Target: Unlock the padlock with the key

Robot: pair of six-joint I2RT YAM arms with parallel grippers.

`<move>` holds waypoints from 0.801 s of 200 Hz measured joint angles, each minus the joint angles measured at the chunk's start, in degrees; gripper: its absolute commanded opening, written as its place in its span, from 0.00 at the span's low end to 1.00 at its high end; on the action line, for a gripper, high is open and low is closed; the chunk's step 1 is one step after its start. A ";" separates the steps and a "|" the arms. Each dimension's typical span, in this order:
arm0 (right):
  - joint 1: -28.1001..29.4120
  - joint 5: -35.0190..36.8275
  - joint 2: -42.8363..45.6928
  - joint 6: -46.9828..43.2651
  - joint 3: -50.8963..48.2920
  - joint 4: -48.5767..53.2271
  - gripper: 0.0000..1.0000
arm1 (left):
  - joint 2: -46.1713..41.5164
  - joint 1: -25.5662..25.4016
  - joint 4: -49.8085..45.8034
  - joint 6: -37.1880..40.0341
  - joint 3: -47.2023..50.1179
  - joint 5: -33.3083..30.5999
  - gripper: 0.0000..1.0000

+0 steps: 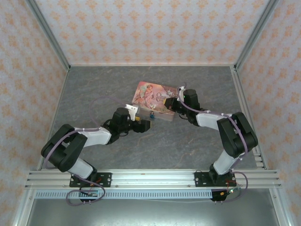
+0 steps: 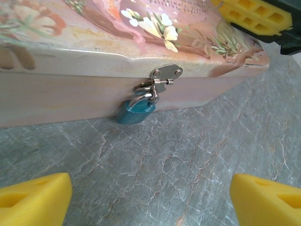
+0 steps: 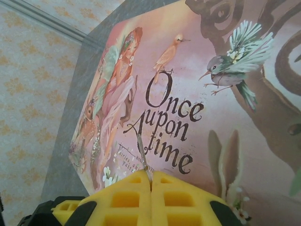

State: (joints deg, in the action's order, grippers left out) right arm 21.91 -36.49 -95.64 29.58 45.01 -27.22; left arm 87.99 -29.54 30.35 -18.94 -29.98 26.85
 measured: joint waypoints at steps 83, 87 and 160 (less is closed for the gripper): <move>0.04 -0.39 0.35 0.98 -2.32 -3.80 0.00 | 6.51 0.00 2.67 -0.04 -3.37 1.97 0.79; 0.04 -0.39 0.35 1.07 -2.32 -3.82 0.00 | 6.91 0.00 2.95 -0.07 -3.65 2.05 0.79; 0.07 -0.39 0.35 1.31 -2.43 -4.11 0.00 | 13.66 -0.11 7.74 -0.48 -6.23 2.51 0.73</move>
State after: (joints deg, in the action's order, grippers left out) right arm 21.98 -36.88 -95.29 30.89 42.59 -31.33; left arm 101.65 -29.65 38.09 -19.42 -36.21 29.36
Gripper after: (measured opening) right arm 0.048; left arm 0.740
